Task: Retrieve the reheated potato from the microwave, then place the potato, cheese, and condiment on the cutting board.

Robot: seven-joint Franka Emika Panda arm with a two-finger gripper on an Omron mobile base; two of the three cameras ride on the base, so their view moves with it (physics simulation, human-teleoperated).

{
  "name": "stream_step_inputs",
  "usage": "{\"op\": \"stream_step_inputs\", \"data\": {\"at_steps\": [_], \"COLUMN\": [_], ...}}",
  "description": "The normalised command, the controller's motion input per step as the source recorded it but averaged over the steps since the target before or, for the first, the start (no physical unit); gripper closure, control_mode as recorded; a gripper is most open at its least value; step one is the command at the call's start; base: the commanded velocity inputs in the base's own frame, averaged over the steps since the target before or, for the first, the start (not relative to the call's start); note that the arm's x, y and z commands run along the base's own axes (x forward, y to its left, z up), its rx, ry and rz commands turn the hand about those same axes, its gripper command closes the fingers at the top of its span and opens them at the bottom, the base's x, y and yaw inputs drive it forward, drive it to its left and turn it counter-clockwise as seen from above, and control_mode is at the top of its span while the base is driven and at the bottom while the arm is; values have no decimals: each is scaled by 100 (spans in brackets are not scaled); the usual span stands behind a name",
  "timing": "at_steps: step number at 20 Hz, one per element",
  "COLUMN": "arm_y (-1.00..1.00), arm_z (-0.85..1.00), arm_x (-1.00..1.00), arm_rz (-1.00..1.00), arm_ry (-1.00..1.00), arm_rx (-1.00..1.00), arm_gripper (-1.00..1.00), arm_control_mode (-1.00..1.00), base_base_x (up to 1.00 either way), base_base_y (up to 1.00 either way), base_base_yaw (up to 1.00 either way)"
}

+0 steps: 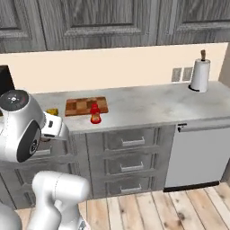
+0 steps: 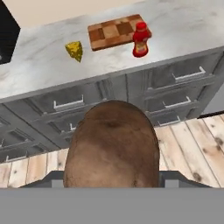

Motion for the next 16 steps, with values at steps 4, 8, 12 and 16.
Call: {"op": "stream_step_inputs", "data": {"at_steps": [4,8,12,16], "arm_y": [0,0,0,0], "arm_z": [0,0,0,0], "arm_x": [0,0,0,0], "arm_rz": [0,0,0,0], "arm_ry": [0,0,0,0], "arm_rx": [0,0,0,0], "arm_gripper": [100,100,100,100], "arm_control_mode": [100,100,100,100], "base_base_x": [58,68,71,57], "base_base_y": [0,-11,-24,-26], "base_base_yaw": [49,27,10,14]}}
